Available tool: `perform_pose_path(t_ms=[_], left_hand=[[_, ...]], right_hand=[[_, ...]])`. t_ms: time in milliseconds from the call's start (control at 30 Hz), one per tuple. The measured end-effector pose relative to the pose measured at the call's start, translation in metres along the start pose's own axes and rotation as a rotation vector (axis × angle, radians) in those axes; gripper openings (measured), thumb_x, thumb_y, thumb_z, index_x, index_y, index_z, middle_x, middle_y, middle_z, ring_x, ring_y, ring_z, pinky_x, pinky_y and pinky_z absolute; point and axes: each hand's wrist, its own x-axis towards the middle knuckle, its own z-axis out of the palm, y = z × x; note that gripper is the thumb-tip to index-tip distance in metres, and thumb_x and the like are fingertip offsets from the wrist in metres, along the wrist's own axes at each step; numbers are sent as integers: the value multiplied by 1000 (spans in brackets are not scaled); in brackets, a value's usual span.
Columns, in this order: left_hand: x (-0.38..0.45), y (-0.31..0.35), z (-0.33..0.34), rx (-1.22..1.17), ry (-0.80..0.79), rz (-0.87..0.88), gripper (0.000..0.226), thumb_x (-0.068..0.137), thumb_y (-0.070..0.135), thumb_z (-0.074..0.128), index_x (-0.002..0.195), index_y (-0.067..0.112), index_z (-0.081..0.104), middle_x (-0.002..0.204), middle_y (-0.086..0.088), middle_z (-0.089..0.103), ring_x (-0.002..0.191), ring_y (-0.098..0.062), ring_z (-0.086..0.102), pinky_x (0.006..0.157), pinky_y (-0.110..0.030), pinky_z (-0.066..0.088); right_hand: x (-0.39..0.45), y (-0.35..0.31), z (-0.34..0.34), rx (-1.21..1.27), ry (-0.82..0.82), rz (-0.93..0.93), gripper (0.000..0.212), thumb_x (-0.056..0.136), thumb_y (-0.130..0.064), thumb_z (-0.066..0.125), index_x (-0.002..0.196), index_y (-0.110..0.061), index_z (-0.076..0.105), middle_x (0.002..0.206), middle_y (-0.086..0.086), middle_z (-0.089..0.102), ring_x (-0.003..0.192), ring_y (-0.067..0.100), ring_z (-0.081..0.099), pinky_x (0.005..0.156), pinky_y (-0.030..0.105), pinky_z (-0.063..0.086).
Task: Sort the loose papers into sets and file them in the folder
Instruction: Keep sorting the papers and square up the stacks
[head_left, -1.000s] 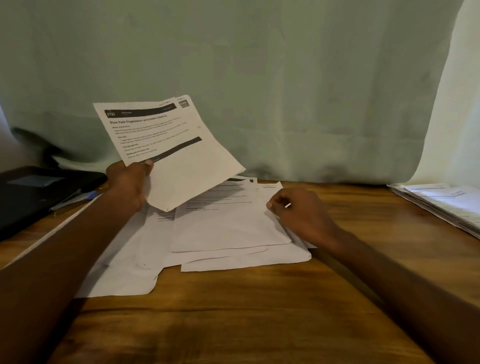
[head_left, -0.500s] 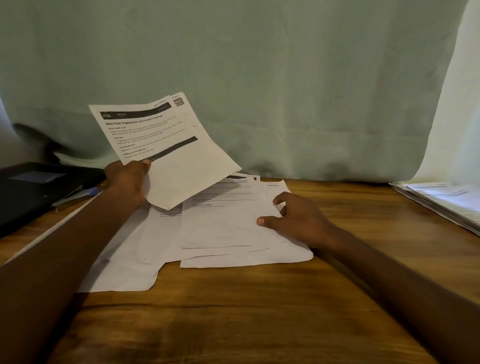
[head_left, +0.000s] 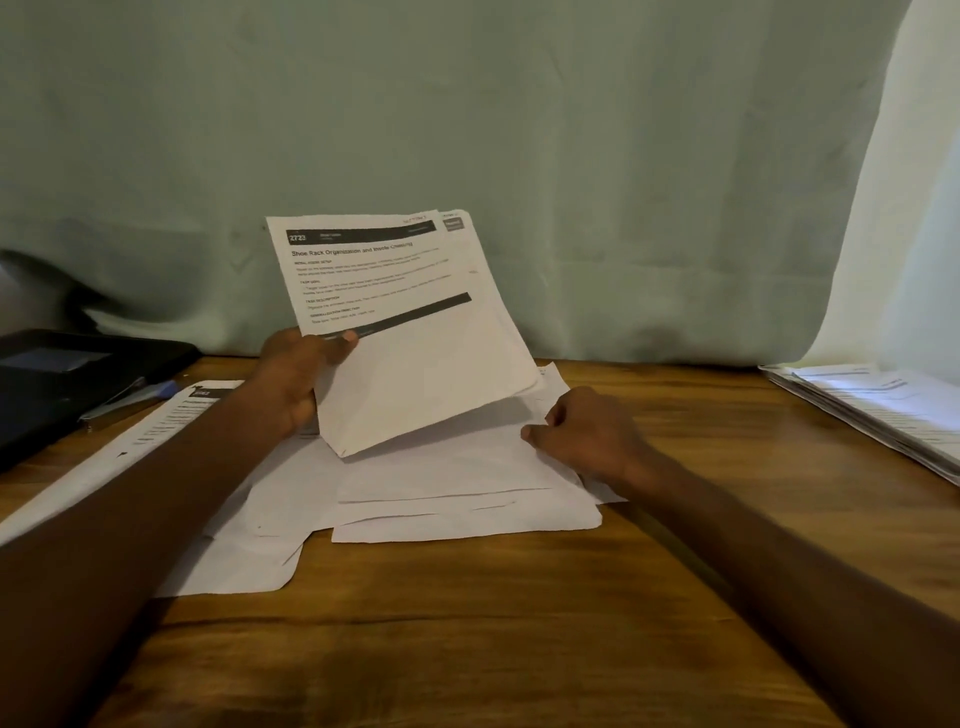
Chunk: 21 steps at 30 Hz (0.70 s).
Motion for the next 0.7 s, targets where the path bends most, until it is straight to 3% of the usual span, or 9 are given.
perform_pose_path(t_ms=[133, 233, 333, 434, 500, 600, 700], left_hand=[[-7, -5, 11, -39, -128, -29, 42, 92, 2, 69, 133, 12, 65, 127, -9, 71, 117, -31, 66, 95, -45, 56], [-9, -2, 13, -61, -114, 56, 44, 93, 0, 68, 136, 9, 63, 130, -7, 69, 117, -21, 66, 101, -38, 53], [-8, 1, 11, -77, -75, 92, 44, 91, -4, 68, 133, 9, 64, 125, -4, 71, 108, -16, 68, 90, -29, 57], [-6, 1, 6, -101, -45, 66, 43, 90, -6, 69, 130, 10, 67, 123, -7, 72, 111, -24, 68, 94, -38, 56], [-6, 1, 4, -115, -32, 51, 40, 89, -6, 69, 126, 12, 68, 121, -6, 73, 107, -24, 69, 97, -41, 55], [-7, 3, 2, -126, -34, 44, 35, 89, -1, 72, 119, 18, 71, 119, -4, 74, 108, -24, 68, 88, -38, 56], [-7, 4, -1, -168, -73, 44, 37, 90, 1, 71, 124, 17, 69, 122, -5, 73, 112, -26, 68, 82, -37, 58]], right_hand=[[-5, -2, 0, 148, 40, -10, 9, 93, -21, 70, 86, -15, 68, 82, -1, 66, 74, 13, 61, 57, 28, 44], [-3, 0, -5, 445, 131, 36, 11, 90, -7, 67, 80, -11, 66, 80, 3, 66, 72, 16, 60, 56, 27, 42], [0, 4, -18, 769, 129, 108, 13, 87, -8, 75, 77, -9, 66, 83, 10, 71, 74, 23, 65, 63, 32, 52], [4, 12, -28, 940, 158, 95, 19, 86, -16, 80, 81, -9, 63, 87, 10, 71, 79, 25, 68, 62, 31, 52], [4, 16, -35, 830, 322, -8, 19, 90, -19, 76, 86, -8, 62, 88, 5, 69, 82, 20, 65, 65, 29, 48], [2, 18, -50, 435, 636, -295, 16, 98, -22, 67, 93, -14, 55, 85, -4, 65, 77, 7, 63, 62, 22, 48], [2, 15, -58, 436, 780, -380, 9, 105, -21, 55, 105, -22, 46, 84, -3, 64, 72, 12, 66, 52, 38, 55]])
